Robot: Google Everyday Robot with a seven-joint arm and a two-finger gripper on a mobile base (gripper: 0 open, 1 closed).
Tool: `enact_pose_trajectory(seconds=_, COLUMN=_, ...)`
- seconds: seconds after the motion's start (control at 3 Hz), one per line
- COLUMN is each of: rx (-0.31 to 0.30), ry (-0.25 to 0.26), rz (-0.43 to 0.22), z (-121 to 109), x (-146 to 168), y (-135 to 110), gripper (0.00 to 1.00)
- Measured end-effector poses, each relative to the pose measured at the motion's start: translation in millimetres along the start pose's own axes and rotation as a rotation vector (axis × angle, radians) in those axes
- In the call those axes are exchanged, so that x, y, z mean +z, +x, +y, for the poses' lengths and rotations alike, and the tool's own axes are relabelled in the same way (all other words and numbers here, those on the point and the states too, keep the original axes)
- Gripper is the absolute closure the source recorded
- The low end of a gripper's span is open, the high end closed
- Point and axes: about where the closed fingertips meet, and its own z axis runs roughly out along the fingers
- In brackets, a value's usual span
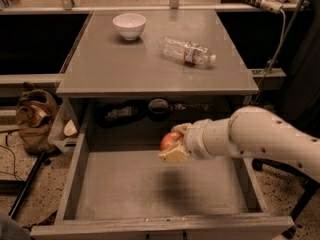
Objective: Pick apple from top drawer and place on counter
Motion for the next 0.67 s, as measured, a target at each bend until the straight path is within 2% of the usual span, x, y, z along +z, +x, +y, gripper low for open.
enact_pose_trajectory(seconds=0.33, rx=-0.051, ry=-0.002, rz=-0.042, z=-23, x=-22, y=-62, gripper=1.00)
enact_pose_trajectory(seconds=0.67, rx=-0.083, ry=-0.007, rz=-0.069, z=-36, x=-27, y=-106, gripper=1.00)
